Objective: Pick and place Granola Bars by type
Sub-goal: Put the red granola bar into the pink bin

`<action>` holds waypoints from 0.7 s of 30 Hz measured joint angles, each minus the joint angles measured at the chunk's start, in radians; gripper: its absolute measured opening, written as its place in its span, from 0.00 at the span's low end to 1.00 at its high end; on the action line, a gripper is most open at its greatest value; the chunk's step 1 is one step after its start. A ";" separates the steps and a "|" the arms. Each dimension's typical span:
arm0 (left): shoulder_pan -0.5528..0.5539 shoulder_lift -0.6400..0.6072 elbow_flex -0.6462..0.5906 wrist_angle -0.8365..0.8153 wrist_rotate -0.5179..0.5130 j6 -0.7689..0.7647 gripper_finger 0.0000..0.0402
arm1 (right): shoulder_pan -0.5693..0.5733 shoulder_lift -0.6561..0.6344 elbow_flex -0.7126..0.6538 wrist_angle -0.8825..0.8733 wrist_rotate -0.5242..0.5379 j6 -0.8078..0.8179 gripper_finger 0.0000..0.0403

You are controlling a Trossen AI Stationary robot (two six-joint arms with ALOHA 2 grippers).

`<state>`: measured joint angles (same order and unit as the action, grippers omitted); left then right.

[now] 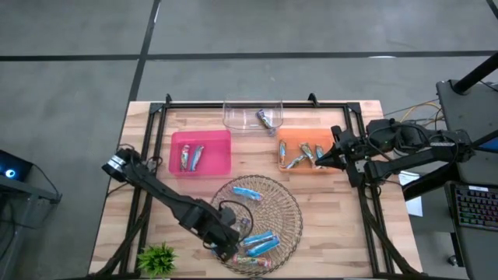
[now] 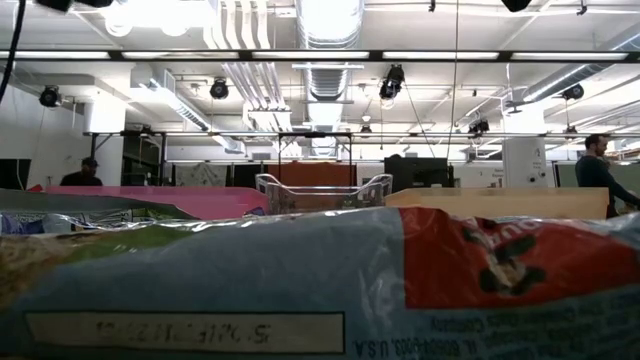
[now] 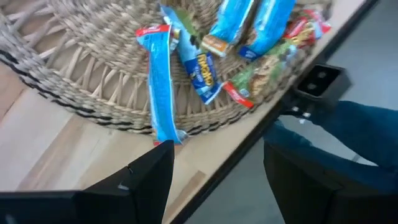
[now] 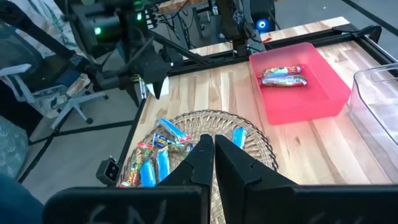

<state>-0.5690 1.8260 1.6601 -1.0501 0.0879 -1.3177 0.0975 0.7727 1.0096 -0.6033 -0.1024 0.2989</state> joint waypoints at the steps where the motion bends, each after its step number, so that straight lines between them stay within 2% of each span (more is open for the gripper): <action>1: 0.000 0.012 0.000 0.002 0.000 0.001 0.57 | 0.000 0.002 0.000 0.001 0.000 0.000 0.02; 12: -0.014 0.142 -0.002 0.000 0.007 -0.024 0.57 | 0.000 0.045 0.000 -0.001 0.000 0.024 0.02; 21: -0.015 0.196 -0.009 -0.001 -0.001 -0.033 0.57 | 0.000 0.066 0.000 0.000 0.000 0.016 0.02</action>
<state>-0.5838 2.0216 1.6506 -1.0512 0.0871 -1.3502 0.0975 0.8386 1.0096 -0.6033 -0.1020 0.3153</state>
